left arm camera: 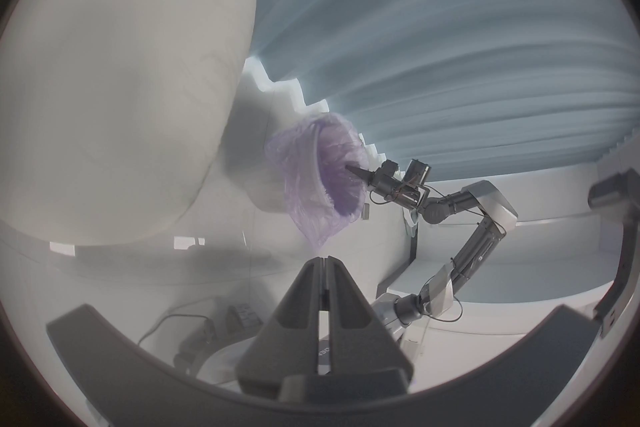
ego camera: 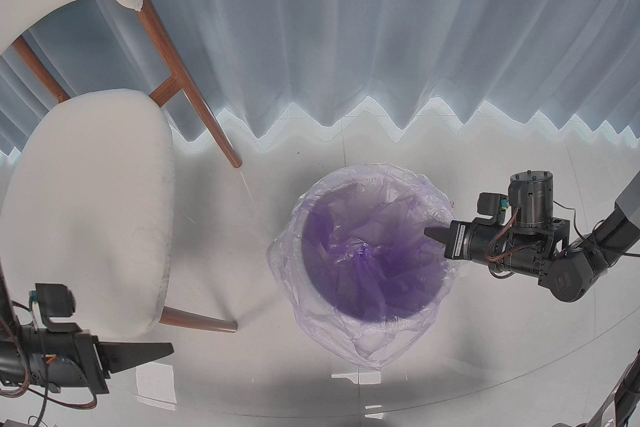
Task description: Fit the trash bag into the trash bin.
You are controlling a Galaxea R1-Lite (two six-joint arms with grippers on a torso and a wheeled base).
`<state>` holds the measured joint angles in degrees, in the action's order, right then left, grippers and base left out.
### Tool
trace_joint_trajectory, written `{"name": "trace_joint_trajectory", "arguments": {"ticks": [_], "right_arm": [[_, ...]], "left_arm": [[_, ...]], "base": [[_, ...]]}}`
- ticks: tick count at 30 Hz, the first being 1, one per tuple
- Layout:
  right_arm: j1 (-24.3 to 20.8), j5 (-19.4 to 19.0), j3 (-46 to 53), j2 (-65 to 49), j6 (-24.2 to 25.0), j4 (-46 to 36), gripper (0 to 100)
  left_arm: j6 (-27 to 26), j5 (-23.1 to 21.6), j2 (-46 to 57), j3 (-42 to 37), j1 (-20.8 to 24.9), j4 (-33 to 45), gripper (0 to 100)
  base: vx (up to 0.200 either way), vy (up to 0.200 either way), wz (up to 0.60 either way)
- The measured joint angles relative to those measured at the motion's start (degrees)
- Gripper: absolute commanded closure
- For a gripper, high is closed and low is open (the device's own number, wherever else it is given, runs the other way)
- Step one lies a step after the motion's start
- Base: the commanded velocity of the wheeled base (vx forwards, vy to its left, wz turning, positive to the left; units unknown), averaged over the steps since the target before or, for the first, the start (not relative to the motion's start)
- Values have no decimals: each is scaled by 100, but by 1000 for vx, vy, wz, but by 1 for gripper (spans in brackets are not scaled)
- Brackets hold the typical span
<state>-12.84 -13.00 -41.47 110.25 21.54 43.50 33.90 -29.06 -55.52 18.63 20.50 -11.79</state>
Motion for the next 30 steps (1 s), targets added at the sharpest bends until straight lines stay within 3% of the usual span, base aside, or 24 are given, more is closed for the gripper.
{"name": "trace_joint_trajectory", "arguments": {"ticks": [7, 8, 13, 30], "right_arm": [[-28, -49, 71, -204, 325, 35, 100], [-30, -49, 74, -223, 355, 40, 100], [-37, -60, 143, -308, 508, 341, 100], [-59, -71, 580, -391, 572, 735, 100]], "left_arm": [[425, -169, -1320, 111, -35, -1407, 100], [458, -176, -1491, 118, -44, -1602, 0], [580, -200, -2274, 185, -91, -2083, 0], [690, -49, -3487, 883, 9, -2206, 0]], "base": [[0, 0, 0], [0, 0, 0], [0, 0, 0], [0, 0, 0]]}}
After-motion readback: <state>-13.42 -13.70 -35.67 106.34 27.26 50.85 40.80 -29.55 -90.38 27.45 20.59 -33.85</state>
